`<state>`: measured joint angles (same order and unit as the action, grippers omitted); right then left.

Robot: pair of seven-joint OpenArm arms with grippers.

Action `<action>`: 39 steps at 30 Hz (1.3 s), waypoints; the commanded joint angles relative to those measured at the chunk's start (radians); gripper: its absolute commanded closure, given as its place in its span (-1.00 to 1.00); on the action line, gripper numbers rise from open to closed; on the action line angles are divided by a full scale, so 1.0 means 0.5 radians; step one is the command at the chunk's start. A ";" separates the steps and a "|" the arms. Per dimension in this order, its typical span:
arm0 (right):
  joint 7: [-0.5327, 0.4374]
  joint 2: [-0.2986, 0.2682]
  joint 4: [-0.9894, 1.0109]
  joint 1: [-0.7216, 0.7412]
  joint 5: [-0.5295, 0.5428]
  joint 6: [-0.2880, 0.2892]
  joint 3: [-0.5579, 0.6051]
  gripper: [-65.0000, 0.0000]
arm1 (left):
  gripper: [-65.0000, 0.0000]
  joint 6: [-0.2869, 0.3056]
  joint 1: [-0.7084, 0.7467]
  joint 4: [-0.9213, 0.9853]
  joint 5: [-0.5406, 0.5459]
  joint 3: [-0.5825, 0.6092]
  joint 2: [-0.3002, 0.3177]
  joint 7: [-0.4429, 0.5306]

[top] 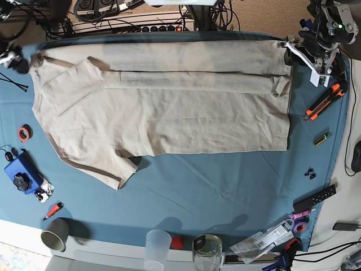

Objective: Fold the T-shirt properly
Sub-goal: 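Drag the folded shirt across the mat with both grippers, then release the shirt and move the right gripper to the sleeve corner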

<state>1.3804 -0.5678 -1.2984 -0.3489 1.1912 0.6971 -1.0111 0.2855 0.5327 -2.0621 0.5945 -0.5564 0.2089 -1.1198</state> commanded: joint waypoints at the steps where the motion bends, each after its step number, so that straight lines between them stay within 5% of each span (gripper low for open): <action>1: -0.030 -0.093 -0.036 0.001 0.068 0.002 -0.023 0.51 | 0.15 0.008 0.004 -0.066 0.014 -0.008 0.021 0.050; 5: -0.032 -0.172 -0.035 0.094 0.079 0.002 -0.023 0.51 | 0.15 0.008 0.005 -0.193 0.017 -0.008 0.019 0.165; 14: -0.096 -0.146 -0.035 0.558 0.067 0.002 -0.006 0.51 | 0.15 0.011 0.005 -0.501 0.025 -0.008 0.019 0.357; 24: -0.896 -0.150 -0.034 0.993 -0.832 -0.031 0.746 0.51 | 0.15 0.256 0.005 -0.508 0.137 -0.005 0.014 0.356; 30: -0.925 -0.149 -0.029 1.356 -1.234 -0.084 1.154 0.36 | 0.15 0.256 0.010 -0.508 0.137 -0.005 0.014 0.355; 34: -1.019 -0.150 0.114 1.526 -1.478 -0.264 1.412 0.30 | 0.15 0.256 0.010 -0.508 0.137 -0.005 0.014 0.355; 39: -1.176 -0.143 0.536 1.676 -1.547 -0.317 1.648 0.30 | 0.15 0.256 0.009 -0.508 0.137 -0.005 0.014 0.355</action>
<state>0.8158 -0.6147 -1.0096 0.4587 0.4088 0.5392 -0.1810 0.4122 0.5343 -2.2982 0.6487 -0.5556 0.2089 -0.9634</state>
